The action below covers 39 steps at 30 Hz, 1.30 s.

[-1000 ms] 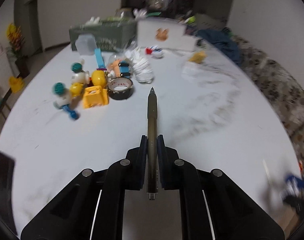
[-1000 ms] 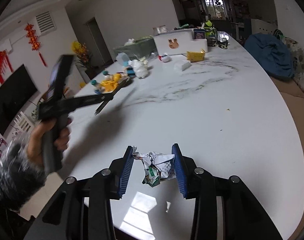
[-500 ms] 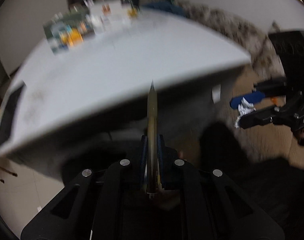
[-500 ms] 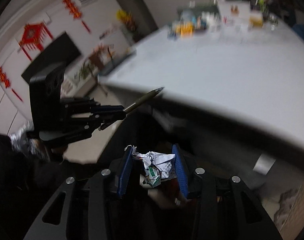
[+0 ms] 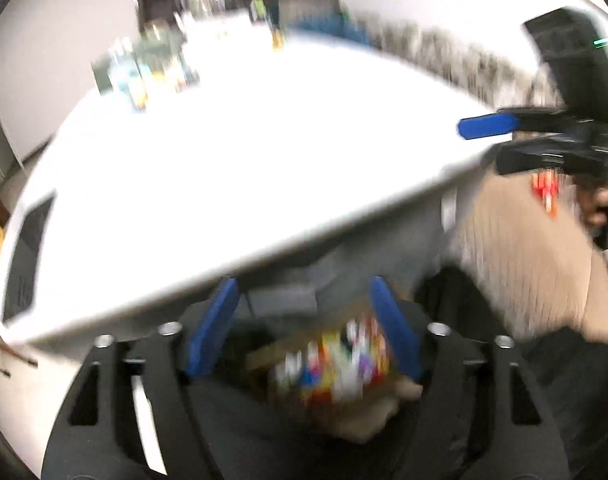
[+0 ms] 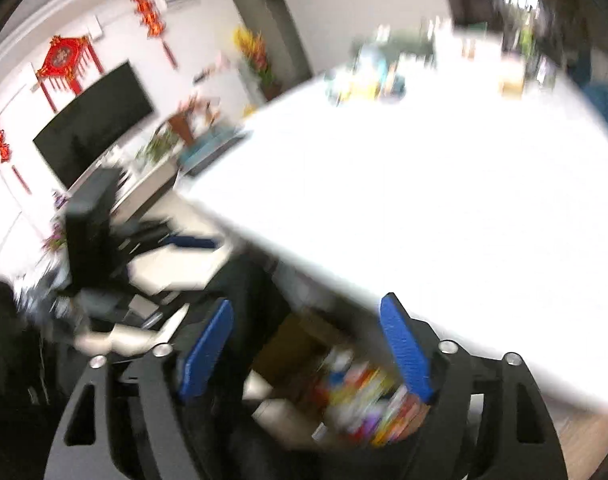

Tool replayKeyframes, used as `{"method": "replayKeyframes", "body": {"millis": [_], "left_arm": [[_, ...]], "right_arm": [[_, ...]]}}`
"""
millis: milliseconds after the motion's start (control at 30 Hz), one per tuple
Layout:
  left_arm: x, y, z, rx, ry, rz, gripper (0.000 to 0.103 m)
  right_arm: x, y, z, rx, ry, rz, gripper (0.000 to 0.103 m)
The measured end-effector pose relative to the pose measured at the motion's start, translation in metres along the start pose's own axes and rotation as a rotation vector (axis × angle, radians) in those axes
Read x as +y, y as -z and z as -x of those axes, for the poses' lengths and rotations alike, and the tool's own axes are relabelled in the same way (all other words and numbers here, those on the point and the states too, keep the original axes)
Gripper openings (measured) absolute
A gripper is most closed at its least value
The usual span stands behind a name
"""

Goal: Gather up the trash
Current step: 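Drop the brown stick and crumpled paper into the cardboard box, then grasp the white tissue bundle with the left tool while the right grasps the white foam block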

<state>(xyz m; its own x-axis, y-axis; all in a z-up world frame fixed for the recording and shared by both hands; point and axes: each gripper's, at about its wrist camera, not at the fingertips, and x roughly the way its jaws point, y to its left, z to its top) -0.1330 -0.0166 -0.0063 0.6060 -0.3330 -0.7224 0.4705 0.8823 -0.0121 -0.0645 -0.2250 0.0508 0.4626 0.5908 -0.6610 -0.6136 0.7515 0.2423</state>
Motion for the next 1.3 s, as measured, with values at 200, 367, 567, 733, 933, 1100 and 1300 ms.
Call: {"method": "replayKeyframes", "body": {"millis": [200,367,567,733,933,1100,1300], "left_arm": [[0.030,-0.090,-0.007,-0.189,-0.155,0.068,0.080],[0.064,-0.125,-0.045,-0.156,-0.175,0.182,0.080],[0.094,-0.134,-0.069,-0.129,-0.196,0.281,0.080],[0.103,-0.166,-0.095,-0.093,-0.235,0.321,0.080],[0.119,-0.237,-0.172,-0.071,-0.253,0.371,0.080],[0.126,-0.273,-0.242,0.004,-0.312,0.440,0.080],[0.130,-0.287,-0.285,0.056,-0.351,0.451,0.048]], "right_arm": [[-0.110,-0.130,-0.080,-0.082,0.322,-0.070,0.084],[-0.209,-0.192,-0.166,-0.040,0.462,-0.332,0.084],[-0.255,-0.228,-0.241,0.076,0.541,-0.404,0.070],[-0.244,-0.228,-0.248,0.110,0.530,-0.291,0.049],[-0.245,-0.190,-0.208,0.097,0.458,-0.248,0.049],[-0.247,-0.161,-0.183,0.107,0.417,-0.220,0.051],[-0.245,-0.154,-0.176,0.118,0.389,-0.189,0.053]]}}
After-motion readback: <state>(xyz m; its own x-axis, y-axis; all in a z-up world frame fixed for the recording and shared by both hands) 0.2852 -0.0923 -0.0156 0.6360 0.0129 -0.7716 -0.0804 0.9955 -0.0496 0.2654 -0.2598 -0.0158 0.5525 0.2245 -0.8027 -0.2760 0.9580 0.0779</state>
